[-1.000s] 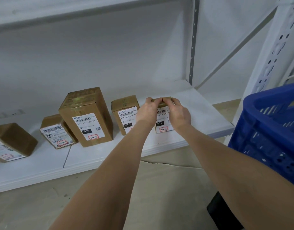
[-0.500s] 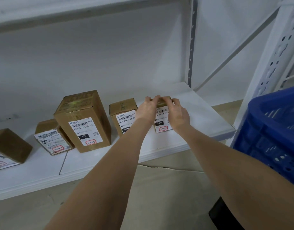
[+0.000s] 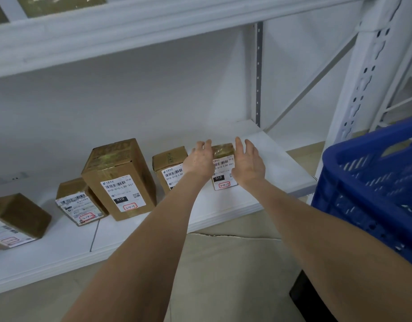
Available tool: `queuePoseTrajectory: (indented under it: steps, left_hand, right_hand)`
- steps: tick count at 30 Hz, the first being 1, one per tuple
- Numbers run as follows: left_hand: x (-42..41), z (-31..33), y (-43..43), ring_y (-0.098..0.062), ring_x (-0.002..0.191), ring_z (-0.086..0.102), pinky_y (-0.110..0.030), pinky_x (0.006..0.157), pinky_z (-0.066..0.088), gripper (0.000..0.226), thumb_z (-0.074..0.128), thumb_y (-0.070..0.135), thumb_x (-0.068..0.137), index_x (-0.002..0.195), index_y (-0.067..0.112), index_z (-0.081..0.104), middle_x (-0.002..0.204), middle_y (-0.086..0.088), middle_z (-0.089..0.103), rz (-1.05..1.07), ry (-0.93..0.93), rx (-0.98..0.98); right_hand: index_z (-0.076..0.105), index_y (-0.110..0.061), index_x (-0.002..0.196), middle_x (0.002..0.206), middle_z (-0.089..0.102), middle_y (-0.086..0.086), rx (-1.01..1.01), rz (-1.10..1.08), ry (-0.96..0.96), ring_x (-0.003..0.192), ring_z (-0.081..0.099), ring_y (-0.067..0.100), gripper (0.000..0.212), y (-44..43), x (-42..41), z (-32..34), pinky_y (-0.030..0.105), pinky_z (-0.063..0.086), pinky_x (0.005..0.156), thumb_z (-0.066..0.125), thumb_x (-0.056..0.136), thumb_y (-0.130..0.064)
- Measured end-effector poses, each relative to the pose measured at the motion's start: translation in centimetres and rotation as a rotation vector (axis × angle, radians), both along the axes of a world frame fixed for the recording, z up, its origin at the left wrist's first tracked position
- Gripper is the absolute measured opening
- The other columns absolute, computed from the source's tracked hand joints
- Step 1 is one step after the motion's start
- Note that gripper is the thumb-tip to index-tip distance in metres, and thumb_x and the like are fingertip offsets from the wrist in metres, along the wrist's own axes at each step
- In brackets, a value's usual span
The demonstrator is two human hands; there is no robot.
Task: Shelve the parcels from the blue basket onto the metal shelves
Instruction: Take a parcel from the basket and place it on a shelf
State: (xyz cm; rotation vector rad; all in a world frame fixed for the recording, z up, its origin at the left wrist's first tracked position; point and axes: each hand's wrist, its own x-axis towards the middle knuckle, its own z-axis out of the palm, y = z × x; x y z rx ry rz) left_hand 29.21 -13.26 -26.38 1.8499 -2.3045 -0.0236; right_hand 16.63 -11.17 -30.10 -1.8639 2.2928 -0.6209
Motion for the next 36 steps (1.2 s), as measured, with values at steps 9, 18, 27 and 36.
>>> queuePoseTrajectory:
  steps: [9,18,27,36]
  left_hand:
    - [-3.9,9.9,1.3,-0.025,0.131,0.037,-0.041,0.095,0.044,0.061,0.056,0.020,0.093,0.145,0.015,0.024,0.143,-0.007,0.033,-0.084,-0.108,0.109]
    - [-14.8,22.5,6.0,-0.027,0.128,0.040,-0.039,0.096,0.042,0.059,0.049,0.009,0.092,0.146,0.011,0.025,0.141,-0.012,0.035,-0.317,-0.145,0.174]
    - [-26.9,29.5,17.0,-0.029,0.119,0.048,-0.041,0.087,0.044,0.052,0.048,0.010,0.092,0.141,0.009,0.033,0.137,-0.012,0.040,-0.620,-0.130,0.274]
    - [-35.0,26.8,26.4,-0.030,0.117,0.050,-0.043,0.082,0.050,0.053,0.052,0.015,0.094,0.143,0.009,0.032,0.138,-0.012,0.039,-0.845,-0.241,0.446]
  right_hand:
    - [0.004,-0.017,0.154,0.158,0.008,0.010,-0.054,0.103,0.041,0.146,0.009,0.027,0.086,2.8,-1.3,10.9,0.035,0.028,0.114,0.058,0.088,-0.005]
    - [0.013,-0.016,0.153,0.156,0.017,0.011,-0.026,-0.057,0.079,0.141,0.021,0.026,0.075,11.0,-11.8,24.2,0.035,0.033,0.108,0.052,0.090,-0.002]
    - [0.015,-0.014,0.152,0.158,0.013,0.013,0.199,-0.382,0.071,0.144,0.017,0.031,0.073,24.7,-23.4,31.1,0.040,0.031,0.110,0.053,0.091,-0.004]
    - [0.027,-0.013,0.146,0.154,0.018,0.014,0.396,-0.623,0.009,0.141,0.020,0.032,0.065,36.0,-30.1,29.7,0.040,0.040,0.102,0.057,0.089,-0.005]
